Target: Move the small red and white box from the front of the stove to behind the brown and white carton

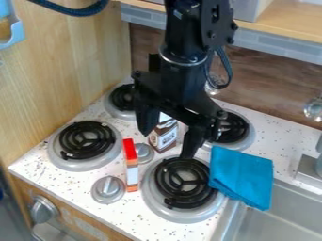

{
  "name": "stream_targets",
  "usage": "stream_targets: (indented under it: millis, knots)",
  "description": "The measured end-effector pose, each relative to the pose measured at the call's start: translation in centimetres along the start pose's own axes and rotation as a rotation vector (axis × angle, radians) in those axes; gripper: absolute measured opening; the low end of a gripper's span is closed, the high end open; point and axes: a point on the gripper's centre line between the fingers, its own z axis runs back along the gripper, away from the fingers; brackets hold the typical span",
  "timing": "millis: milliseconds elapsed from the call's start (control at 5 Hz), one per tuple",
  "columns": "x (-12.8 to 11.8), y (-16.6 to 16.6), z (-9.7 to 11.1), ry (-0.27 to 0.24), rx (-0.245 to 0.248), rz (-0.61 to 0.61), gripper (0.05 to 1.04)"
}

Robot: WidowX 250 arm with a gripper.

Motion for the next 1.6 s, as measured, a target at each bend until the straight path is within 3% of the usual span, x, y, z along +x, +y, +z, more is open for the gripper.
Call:
stream_targets:
  millis: [200, 400, 600, 800, 1200, 1600]
  knots:
    - [-0.3, -0.1, -0.6, 0.023, 0.003, -0.005, 1.0]
    - [-0.6, 2.1, -3.0, 0.095, -0.037, 0.097, 1.0]
    - [-0.7, 5.1, -5.6, 0.136, -0.075, 0.226, 1.0]
    - [0.0, 7.2, -8.0, 0.138, -0.109, 0.308, 1.0]
    - [1.3, 8.9, -10.5, 0.059, -0.147, 0.432, 1.0]
    - [2.1, 8.8, -12.3, 0.07, -0.146, 0.485, 1.0]
